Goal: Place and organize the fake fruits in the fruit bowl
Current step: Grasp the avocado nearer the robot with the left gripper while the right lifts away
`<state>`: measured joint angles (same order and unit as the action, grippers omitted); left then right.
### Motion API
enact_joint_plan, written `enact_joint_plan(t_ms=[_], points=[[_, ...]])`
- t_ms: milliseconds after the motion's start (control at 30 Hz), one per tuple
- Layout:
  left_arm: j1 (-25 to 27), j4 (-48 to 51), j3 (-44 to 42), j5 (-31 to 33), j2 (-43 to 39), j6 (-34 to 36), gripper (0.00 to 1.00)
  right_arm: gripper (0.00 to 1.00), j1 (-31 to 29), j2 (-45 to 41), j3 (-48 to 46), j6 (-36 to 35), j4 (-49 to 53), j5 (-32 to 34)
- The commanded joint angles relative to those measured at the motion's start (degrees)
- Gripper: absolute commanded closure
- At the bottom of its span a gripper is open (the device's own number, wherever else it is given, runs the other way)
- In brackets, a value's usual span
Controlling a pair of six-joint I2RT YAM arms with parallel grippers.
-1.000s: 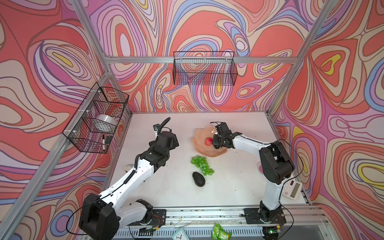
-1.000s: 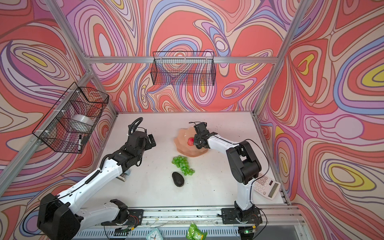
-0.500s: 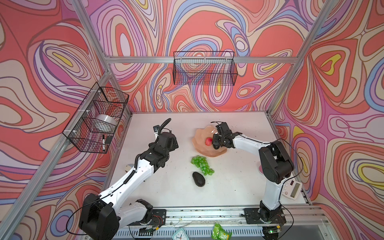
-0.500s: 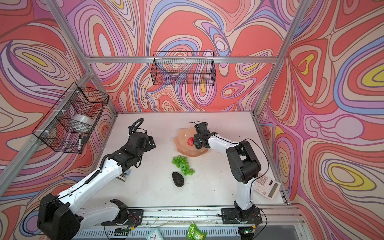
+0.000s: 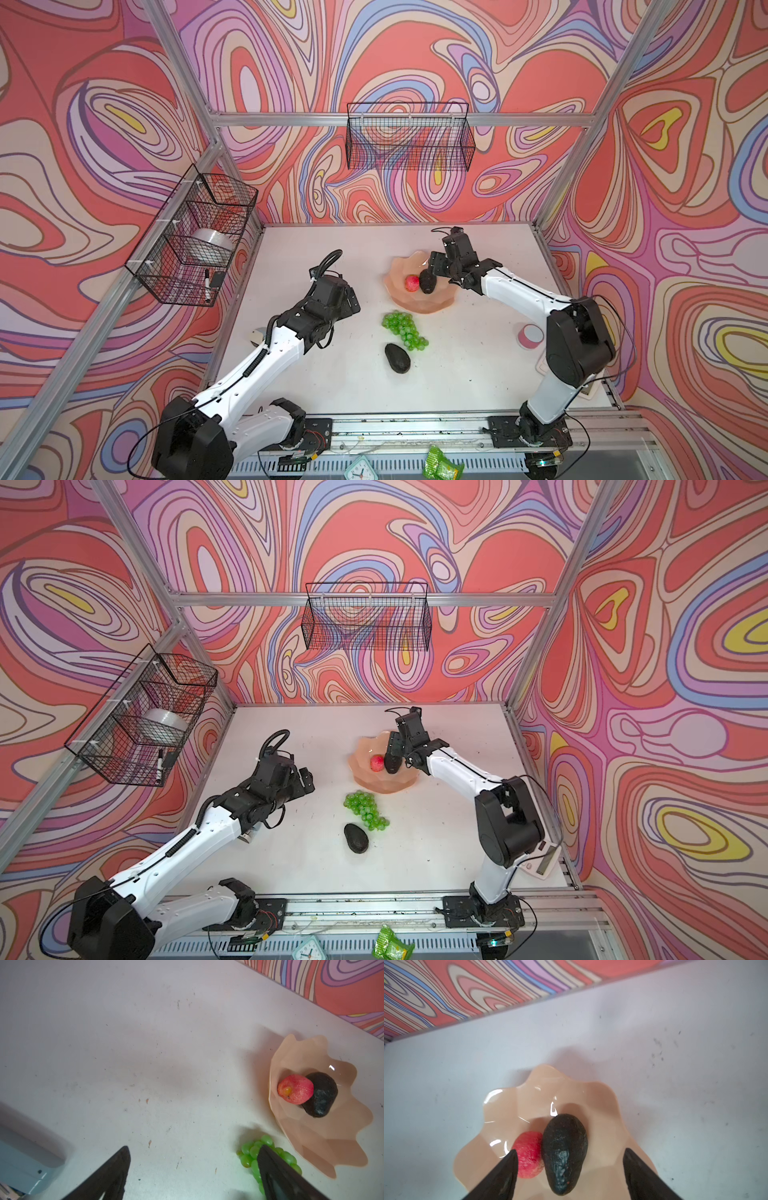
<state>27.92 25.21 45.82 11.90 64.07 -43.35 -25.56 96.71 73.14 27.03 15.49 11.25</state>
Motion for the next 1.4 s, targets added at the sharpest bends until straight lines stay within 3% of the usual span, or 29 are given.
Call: enact_joint_plan(t_ms=[0,133,400,767,1067,1367], points=[[3.8,5.0,-1.1,-7.2,-0.4,-3.9,0.07,0.15,0.3,-4.5,-2.2,-2.9,-3.4,3.6],[14.3,9.1,1.5,-6.9,2.2,-7.0,0.06,0.11,0.3,-7.3,-5.1,-4.3,-5.2,4.1],[24.4,12.4,3.8,-9.3,6.5,-13.8,0.05,0.06,0.3,-11.4,-11.0,-5.0,-8.2,4.6],[27.2,11.2,10.7,-11.5,19.5,-12.6,0.05,0.03,0.5,-17.1,-16.1,-6.6,-8.5,7.3],[28.2,9.5,11.1,-14.3,26.2,-13.7,0.07,0.02,0.7,-20.5,-18.0,-7.1,-8.8,8.0],[28.2,8.4,11.0,-13.9,30.1,-13.1,0.21,0.02,1.0,-20.2,-18.1,-7.5,-9.0,7.9]])
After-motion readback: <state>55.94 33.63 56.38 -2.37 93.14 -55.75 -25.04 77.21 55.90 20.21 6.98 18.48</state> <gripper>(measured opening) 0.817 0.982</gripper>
